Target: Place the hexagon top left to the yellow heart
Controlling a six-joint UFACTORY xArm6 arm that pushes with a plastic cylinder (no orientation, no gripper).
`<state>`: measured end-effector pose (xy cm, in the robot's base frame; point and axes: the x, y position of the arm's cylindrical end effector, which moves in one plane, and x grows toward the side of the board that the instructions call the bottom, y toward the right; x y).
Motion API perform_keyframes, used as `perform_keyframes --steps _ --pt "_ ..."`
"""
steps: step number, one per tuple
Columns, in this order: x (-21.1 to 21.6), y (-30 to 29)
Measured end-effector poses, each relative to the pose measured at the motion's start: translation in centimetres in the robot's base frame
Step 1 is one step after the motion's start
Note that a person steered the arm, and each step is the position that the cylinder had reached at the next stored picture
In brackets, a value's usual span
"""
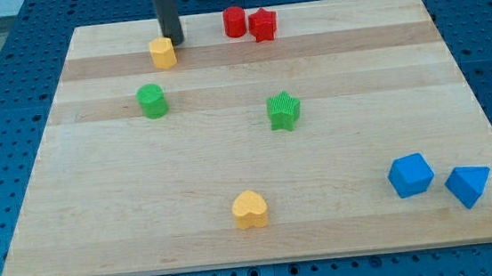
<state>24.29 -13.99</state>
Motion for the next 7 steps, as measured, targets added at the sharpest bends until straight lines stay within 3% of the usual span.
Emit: perform_keyframes --steps 1,3,7 --pt "-0.5 -3.6" --pt "1.2 -4.3" --pt "4.6 5.8"
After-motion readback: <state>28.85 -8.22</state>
